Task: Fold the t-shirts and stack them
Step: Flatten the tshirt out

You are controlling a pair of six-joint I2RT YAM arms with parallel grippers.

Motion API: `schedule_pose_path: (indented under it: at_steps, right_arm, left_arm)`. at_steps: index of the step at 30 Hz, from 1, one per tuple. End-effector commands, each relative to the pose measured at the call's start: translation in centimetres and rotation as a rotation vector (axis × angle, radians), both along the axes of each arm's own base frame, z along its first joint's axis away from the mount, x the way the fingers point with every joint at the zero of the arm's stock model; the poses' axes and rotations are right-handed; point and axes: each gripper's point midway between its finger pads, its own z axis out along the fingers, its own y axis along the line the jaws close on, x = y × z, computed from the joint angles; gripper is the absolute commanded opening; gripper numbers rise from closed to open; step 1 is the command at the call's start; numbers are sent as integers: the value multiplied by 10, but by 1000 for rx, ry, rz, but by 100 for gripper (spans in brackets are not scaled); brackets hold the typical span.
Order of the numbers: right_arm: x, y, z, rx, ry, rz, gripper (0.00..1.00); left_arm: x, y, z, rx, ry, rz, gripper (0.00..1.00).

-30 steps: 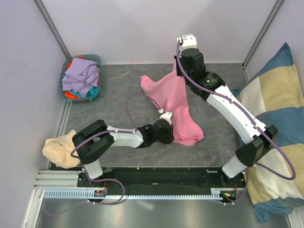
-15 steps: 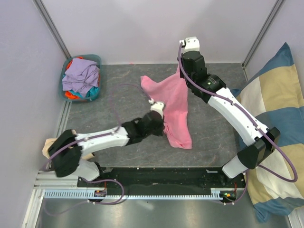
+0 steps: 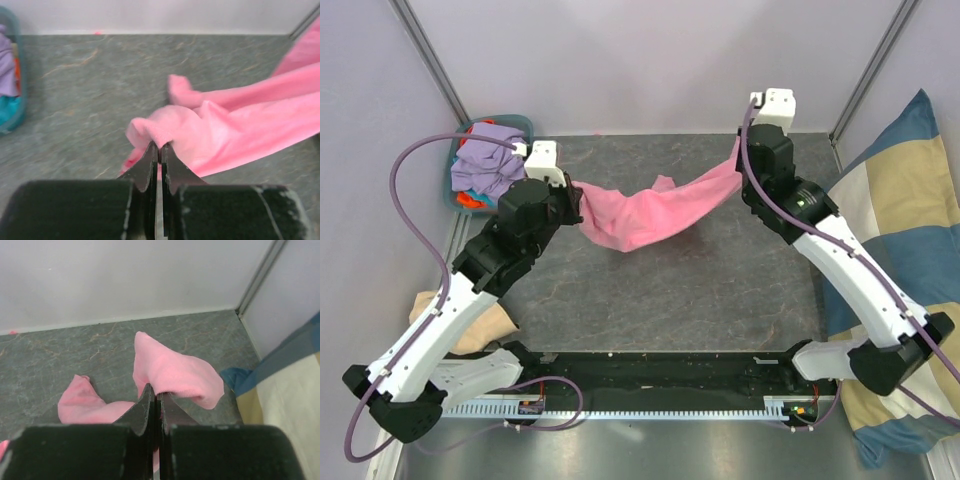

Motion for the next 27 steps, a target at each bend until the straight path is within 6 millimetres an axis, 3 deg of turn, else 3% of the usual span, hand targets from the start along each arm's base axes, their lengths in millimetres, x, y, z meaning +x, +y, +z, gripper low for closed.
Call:
schedule_pose_path:
  at_steps: [1, 9, 15, 20, 27]
  right_arm:
    - [-28, -36, 20, 39, -69, -128, 0]
    - [-65, -63, 29, 78, -100, -160, 0]
    - [-88, -84, 42, 97, -140, -200, 0]
    - [-110, -102, 73, 134, -228, -221, 0]
    - [-136, -112, 136, 189, -384, -141, 0]
  left_arm:
    - [-7, 32, 10, 132, 1, 58, 2]
    - [-20, 67, 61, 155, -80, 147, 2]
    - [-41, 87, 83, 154, -108, 171, 2]
    - [-51, 87, 87, 128, -104, 142, 2]
    - [-60, 67, 65, 68, -48, 38, 2]
